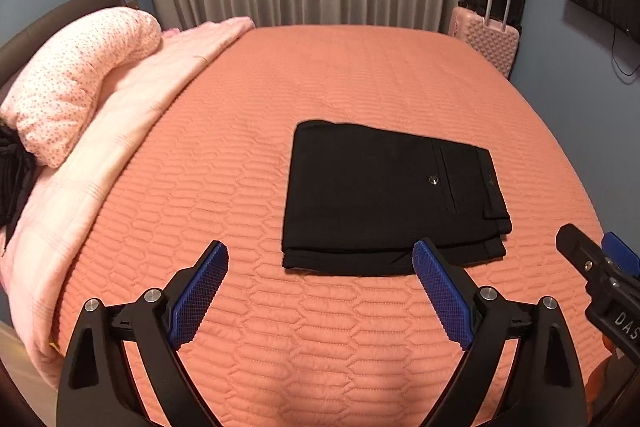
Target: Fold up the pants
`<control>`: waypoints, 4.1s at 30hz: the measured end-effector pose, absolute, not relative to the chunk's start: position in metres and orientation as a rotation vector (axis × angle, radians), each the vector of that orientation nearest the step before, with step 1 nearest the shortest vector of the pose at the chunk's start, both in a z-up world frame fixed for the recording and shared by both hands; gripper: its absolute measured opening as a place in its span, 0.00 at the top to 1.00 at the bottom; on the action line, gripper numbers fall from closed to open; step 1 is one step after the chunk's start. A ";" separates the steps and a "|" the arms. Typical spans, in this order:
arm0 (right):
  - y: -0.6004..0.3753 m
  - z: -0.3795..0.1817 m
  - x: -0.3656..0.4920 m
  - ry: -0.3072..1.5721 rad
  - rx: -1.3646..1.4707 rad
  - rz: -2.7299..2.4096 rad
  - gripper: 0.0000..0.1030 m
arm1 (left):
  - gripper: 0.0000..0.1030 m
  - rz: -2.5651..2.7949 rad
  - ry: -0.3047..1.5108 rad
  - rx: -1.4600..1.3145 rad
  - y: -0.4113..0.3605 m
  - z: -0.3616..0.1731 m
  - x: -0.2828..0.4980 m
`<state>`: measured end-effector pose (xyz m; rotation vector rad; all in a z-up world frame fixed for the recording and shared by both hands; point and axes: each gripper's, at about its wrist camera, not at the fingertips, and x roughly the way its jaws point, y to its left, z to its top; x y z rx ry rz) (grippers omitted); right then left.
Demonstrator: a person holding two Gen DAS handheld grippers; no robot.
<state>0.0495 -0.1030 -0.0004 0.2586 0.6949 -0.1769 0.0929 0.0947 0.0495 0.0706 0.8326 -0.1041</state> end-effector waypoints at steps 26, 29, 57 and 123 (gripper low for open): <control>-0.083 0.028 0.018 0.640 0.173 -0.165 0.04 | 0.11 -0.083 0.820 0.152 0.089 0.068 0.061; -0.082 0.029 0.018 0.641 0.177 -0.170 0.04 | 0.11 -0.083 0.816 0.160 0.089 0.068 0.061; -0.078 0.029 0.020 0.653 0.192 -0.159 0.04 | 0.11 -0.076 0.842 0.142 0.097 0.063 0.063; -0.071 0.015 0.027 0.687 0.210 -0.170 0.04 | 0.11 -0.065 0.839 0.153 0.092 0.062 0.077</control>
